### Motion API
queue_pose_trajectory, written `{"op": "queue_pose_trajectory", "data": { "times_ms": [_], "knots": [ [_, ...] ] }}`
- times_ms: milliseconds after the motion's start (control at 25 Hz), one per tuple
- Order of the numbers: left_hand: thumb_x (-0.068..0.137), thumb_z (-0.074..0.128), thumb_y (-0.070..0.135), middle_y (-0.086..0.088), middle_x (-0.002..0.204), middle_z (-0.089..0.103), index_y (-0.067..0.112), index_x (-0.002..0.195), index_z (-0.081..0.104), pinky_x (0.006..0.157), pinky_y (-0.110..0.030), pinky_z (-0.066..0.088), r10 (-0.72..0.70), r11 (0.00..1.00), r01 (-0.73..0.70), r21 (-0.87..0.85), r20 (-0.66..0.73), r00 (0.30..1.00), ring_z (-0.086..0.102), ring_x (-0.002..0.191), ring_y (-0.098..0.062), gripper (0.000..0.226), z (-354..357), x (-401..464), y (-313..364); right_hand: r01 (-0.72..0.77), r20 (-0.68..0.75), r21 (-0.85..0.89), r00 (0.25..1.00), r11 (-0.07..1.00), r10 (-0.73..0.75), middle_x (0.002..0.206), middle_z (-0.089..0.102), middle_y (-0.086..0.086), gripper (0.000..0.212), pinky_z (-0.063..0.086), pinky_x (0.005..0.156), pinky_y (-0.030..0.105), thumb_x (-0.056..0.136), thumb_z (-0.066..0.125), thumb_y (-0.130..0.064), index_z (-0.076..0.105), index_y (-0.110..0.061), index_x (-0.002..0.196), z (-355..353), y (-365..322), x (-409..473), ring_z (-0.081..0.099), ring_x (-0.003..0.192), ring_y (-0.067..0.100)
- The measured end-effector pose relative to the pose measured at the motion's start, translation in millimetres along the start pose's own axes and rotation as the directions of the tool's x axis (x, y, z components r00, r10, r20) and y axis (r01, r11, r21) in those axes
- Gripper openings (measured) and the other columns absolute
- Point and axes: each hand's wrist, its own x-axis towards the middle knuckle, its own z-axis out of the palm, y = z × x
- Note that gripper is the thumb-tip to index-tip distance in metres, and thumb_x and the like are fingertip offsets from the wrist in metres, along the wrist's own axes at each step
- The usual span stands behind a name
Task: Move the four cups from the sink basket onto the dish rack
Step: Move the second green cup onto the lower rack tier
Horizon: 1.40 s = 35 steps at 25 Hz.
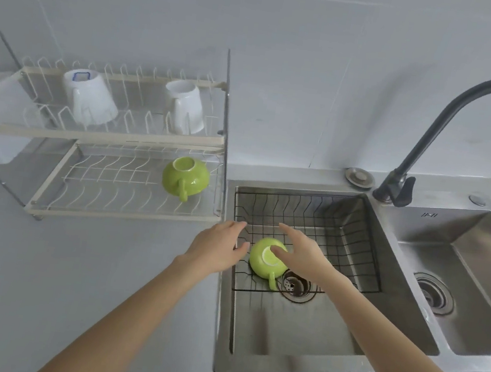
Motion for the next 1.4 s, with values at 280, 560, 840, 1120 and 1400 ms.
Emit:
{"op": "queue_pose_trajectory", "data": {
  "times_ms": [280,560,840,1120,1400],
  "knots": [
    [0.092,0.038,0.035,-0.006,0.145,0.039,0.013,0.139,0.029,0.1,-0.039,0.039,-0.043,0.999,0.041,0.026,0.073,0.996,0.042,0.129,-0.026,0.052,37,28,35,-0.045,0.045,0.025,0.998,0.999,0.044,0.15,0.035,0.01,0.06,0.027,0.112,0.033,0.091,0.051,-0.03,0.027,-0.015,0.144,-20,56,10,0.032,0.139,0.025],
    [0.093,0.039,0.031,-0.014,0.131,0.049,0.008,0.134,0.036,0.097,-0.037,0.041,-0.141,0.982,0.164,-0.099,0.201,0.969,0.048,0.12,-0.027,0.048,79,59,38,-0.112,0.165,0.028,0.981,0.993,0.106,0.15,0.035,0.011,0.058,0.029,0.111,0.034,0.093,0.048,-0.031,0.029,-0.012,0.144,-16,100,33,0.033,0.138,0.027],
    [0.092,0.045,0.024,-0.013,0.137,0.046,0.01,0.133,0.037,0.102,-0.031,0.035,-0.27,0.868,0.342,-0.36,0.234,0.934,0.043,0.126,-0.026,0.045,115,90,33,-0.19,0.242,0.064,0.955,0.98,0.169,0.15,0.036,0.012,0.06,0.033,0.106,0.03,0.094,0.046,-0.03,0.024,-0.01,0.145,-3,121,70,0.037,0.135,0.027],
    [0.09,0.049,0.02,-0.013,0.131,0.05,0.006,0.127,0.043,0.092,-0.026,0.036,-0.442,0.69,0.518,-0.506,0.272,0.855,0.046,0.122,-0.028,0.04,146,126,23,-0.275,0.31,0.119,0.923,0.954,0.228,0.131,0.055,0.017,0.045,0.042,0.092,0.029,0.093,0.049,-0.026,0.041,-0.009,0.133,27,132,111,0.051,0.121,0.03],
    [0.086,0.056,0.016,-0.017,0.127,0.049,0.001,0.124,0.041,0.095,-0.034,0.039,-0.545,0.544,0.615,-0.571,0.316,0.776,0.048,0.117,-0.031,0.044,174,148,17,-0.41,0.36,0.19,0.875,0.892,0.325,0.137,0.049,0.017,0.057,0.04,0.098,0.035,0.092,0.049,-0.03,0.029,-0.006,0.14,56,134,141,0.046,0.126,0.033]
  ]
}}
